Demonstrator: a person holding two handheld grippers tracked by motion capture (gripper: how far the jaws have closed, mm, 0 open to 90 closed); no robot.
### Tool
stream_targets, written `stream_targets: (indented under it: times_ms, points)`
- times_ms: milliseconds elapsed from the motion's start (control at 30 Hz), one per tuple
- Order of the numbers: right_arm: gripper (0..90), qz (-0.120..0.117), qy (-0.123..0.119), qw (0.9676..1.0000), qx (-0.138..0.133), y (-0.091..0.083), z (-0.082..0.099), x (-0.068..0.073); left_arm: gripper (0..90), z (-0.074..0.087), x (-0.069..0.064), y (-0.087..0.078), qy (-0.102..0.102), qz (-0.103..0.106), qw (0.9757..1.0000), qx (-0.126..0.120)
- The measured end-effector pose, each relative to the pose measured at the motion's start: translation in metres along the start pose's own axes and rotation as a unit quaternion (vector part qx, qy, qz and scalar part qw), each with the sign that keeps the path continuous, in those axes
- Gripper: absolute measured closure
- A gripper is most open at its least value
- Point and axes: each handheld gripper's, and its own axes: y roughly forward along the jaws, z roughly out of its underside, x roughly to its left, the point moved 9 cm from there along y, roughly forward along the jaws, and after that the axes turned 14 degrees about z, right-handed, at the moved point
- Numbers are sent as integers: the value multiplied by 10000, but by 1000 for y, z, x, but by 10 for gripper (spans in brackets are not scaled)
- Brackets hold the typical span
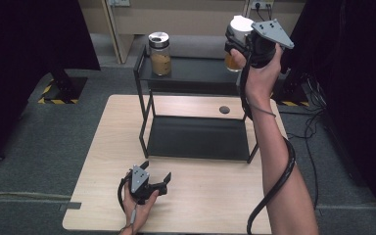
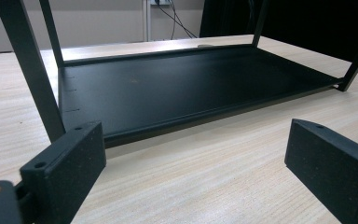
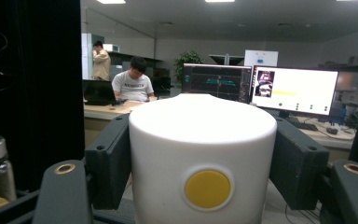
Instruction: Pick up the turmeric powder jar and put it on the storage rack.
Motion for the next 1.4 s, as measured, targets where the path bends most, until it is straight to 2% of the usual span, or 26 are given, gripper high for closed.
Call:
stream_targets:
  times_ms: [400, 867, 1167, 1400]
  points:
    - [310, 83, -33, 9997, 234, 14, 9, 1, 42, 0, 0, 0, 3, -4, 10000, 6]
    - [309, 121, 17, 9994, 318, 18, 14, -2, 42, 0, 0, 0, 12, -2, 10000, 14]
    - [310, 93, -37, 9993, 372, 21, 20, 0, 42, 0, 0, 0, 12, -2, 10000, 11]
    - [309, 71, -14, 9994, 337, 21, 22, -1, 42, 0, 0, 1, 18, -10, 10000, 27]
